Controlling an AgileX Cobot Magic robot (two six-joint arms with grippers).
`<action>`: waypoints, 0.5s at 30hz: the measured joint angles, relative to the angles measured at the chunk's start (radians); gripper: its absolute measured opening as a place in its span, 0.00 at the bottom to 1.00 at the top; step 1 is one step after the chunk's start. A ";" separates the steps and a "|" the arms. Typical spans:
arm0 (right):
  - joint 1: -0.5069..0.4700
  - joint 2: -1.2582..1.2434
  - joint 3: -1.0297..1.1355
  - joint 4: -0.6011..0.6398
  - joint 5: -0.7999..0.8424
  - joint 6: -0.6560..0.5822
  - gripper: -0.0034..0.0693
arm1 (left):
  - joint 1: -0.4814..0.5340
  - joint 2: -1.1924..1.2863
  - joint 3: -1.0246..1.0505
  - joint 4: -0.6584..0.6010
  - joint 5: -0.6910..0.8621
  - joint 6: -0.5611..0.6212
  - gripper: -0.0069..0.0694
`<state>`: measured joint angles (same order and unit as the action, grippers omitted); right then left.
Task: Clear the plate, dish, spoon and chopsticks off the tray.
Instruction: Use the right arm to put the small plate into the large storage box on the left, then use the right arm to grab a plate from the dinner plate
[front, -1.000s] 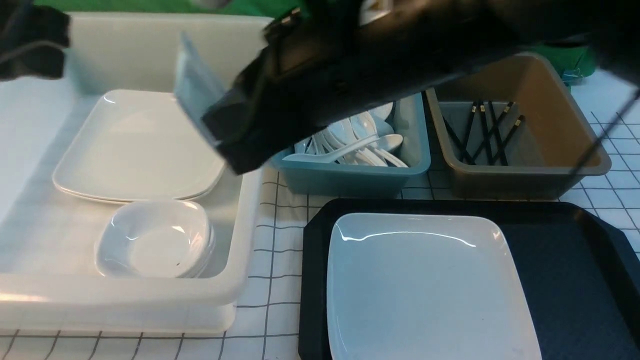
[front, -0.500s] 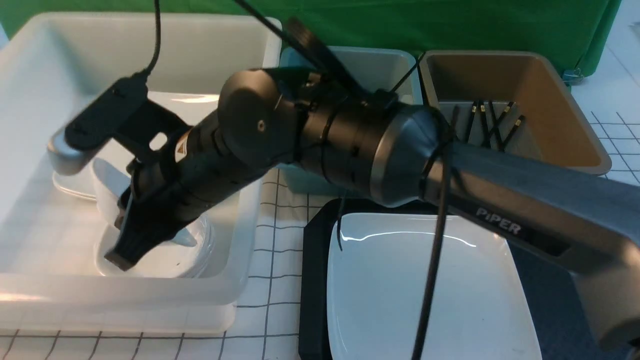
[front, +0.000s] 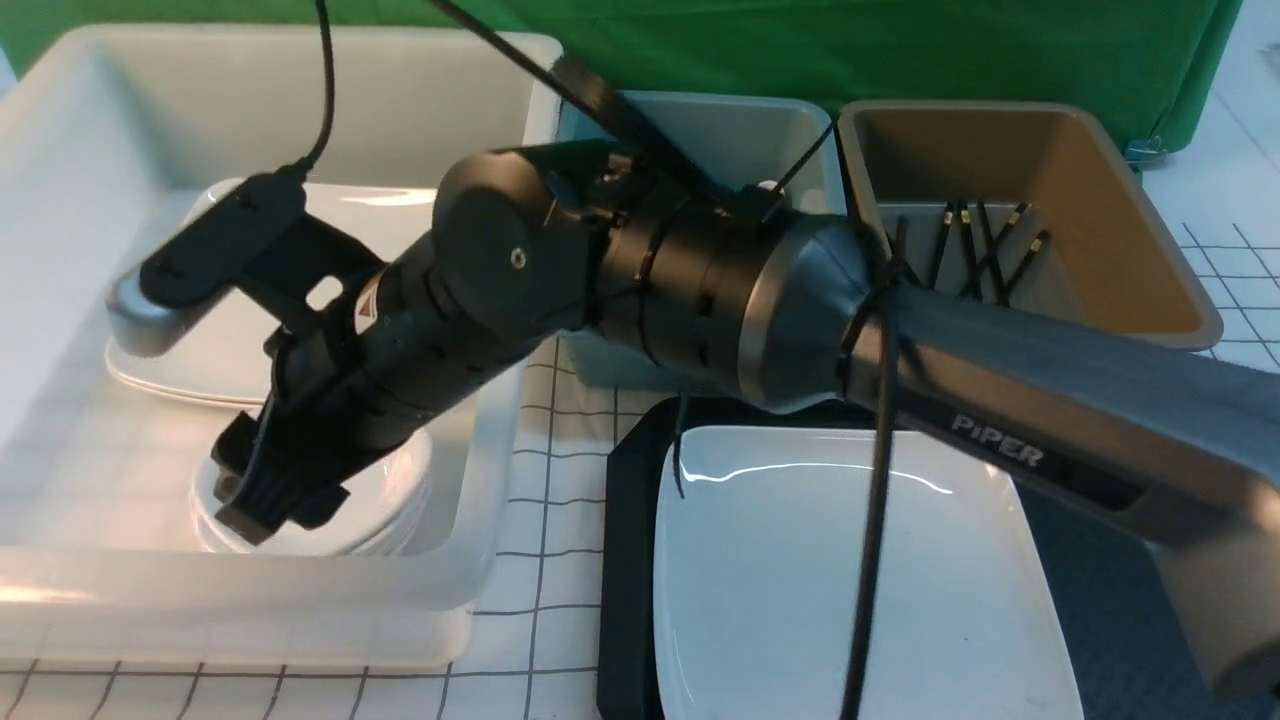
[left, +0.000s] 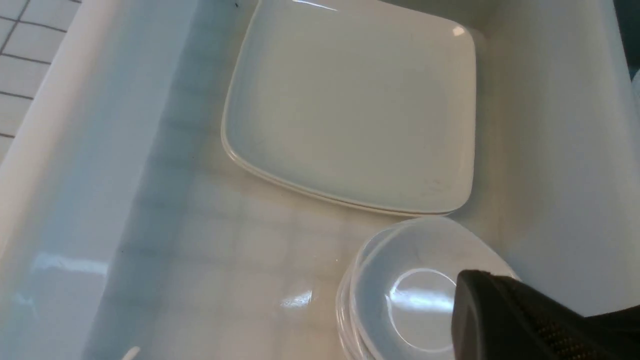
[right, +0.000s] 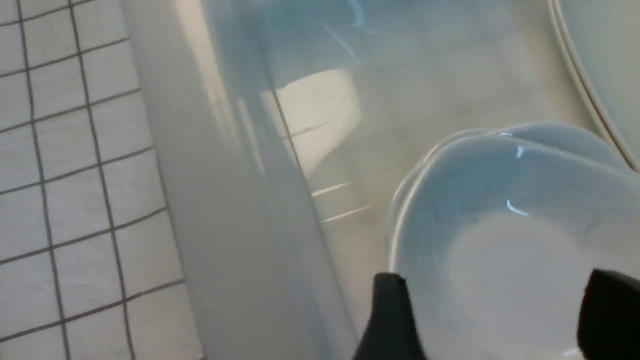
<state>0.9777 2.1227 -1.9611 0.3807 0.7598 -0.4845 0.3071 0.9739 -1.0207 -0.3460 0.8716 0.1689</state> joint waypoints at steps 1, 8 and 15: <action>-0.002 -0.056 0.000 -0.021 0.033 0.006 0.73 | 0.000 0.000 0.000 -0.023 0.001 0.005 0.09; -0.124 -0.272 -0.002 -0.318 0.259 0.137 0.26 | -0.001 0.000 0.000 -0.264 0.065 0.174 0.09; -0.503 -0.407 0.074 -0.335 0.434 0.204 0.05 | -0.137 0.000 0.000 -0.401 0.067 0.269 0.09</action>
<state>0.4742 1.7155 -1.8875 0.0454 1.1943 -0.2801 0.1703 0.9739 -1.0207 -0.7471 0.9384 0.4376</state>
